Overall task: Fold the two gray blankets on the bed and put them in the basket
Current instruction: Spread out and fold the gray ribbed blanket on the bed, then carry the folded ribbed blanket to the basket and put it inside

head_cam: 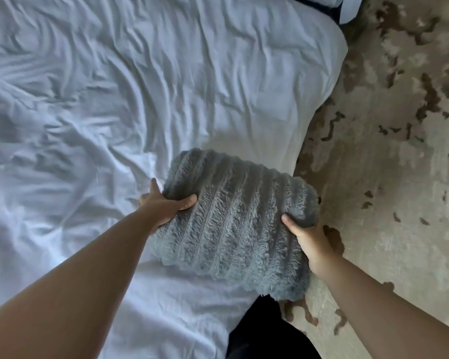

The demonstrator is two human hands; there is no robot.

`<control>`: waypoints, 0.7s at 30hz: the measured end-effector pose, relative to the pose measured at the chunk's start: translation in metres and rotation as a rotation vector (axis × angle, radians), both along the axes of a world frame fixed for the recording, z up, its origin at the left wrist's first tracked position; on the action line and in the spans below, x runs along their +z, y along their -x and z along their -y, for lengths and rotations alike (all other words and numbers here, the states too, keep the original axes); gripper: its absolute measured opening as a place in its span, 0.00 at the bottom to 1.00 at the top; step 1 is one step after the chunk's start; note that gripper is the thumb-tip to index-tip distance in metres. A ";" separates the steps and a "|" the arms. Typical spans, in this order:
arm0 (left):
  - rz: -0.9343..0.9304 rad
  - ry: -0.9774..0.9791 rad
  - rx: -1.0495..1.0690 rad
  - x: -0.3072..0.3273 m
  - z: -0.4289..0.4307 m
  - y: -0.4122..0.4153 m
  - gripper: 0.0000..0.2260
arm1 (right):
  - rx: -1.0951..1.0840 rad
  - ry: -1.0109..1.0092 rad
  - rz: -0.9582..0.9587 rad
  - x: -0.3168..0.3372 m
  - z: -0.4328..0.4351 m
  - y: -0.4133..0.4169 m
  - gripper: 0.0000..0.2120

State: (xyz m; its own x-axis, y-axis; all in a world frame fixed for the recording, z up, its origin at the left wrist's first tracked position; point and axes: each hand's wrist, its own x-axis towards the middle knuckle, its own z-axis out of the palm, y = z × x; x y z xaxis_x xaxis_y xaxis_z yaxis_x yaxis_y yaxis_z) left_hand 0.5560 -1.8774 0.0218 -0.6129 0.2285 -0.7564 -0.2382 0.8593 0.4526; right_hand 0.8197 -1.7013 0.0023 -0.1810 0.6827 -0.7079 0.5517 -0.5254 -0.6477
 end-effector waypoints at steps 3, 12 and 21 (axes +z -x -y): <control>0.117 -0.013 -0.009 -0.014 -0.001 0.003 0.65 | -0.014 0.061 -0.052 -0.017 0.002 0.002 0.17; 0.378 -0.084 -0.110 -0.050 -0.005 0.016 0.64 | 0.009 0.341 -0.048 -0.069 -0.015 0.000 0.05; 0.442 -0.111 -0.226 -0.038 -0.010 0.010 0.33 | -0.038 0.593 0.101 -0.087 -0.028 -0.006 0.13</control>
State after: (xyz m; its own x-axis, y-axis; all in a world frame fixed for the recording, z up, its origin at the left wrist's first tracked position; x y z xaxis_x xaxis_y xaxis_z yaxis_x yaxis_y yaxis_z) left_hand 0.5463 -1.8674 -0.0165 -0.1655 0.4119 -0.8961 -0.2413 0.8641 0.4417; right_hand 0.8255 -1.6729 -0.0851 -0.0764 0.1706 -0.9824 0.5692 -0.8015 -0.1835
